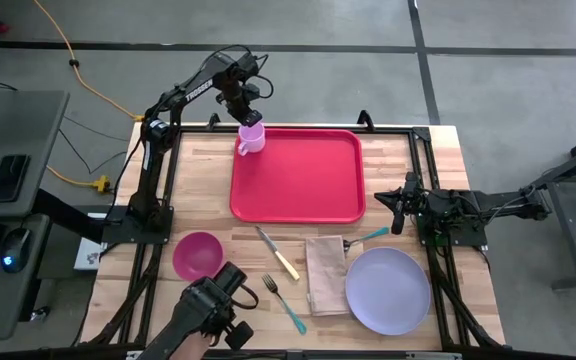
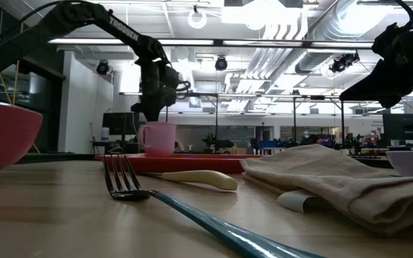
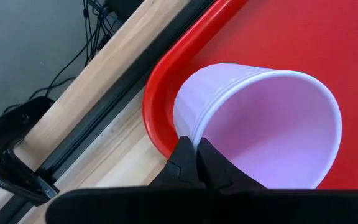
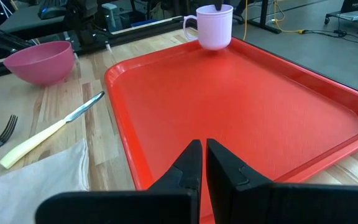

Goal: Set up tray
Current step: Put the purple mug on the top left of the orange serving tray

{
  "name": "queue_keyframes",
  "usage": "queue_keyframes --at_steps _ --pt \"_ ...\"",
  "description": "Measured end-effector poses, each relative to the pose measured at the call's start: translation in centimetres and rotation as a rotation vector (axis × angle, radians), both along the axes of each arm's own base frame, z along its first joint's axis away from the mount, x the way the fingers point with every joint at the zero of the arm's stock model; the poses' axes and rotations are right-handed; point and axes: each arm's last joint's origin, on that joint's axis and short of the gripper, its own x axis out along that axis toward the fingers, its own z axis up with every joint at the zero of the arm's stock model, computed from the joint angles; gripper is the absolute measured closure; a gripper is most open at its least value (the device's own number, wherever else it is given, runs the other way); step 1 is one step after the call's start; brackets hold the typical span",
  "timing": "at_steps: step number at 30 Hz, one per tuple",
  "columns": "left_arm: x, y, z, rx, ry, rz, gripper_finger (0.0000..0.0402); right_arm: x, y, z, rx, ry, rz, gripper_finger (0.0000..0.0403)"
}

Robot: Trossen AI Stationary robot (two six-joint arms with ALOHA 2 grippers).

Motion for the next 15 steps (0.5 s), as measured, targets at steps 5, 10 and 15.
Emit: queue_keyframes --at_steps 5,10,15 --pt "0.05 -0.04 0.00 0.003 -0.002 -0.025 0.0391 0.00 0.00 -0.01 0.001 0.000 -0.001 0.0402" --pt "0.04 -0.04 0.00 0.005 -0.002 -0.033 0.0391 0.00 0.00 0.00 0.001 0.000 -0.001 0.0402" --pt "0.04 -0.03 0.00 0.008 -0.002 -0.047 0.0391 0.00 0.00 -0.01 0.001 0.000 -0.001 0.0402"
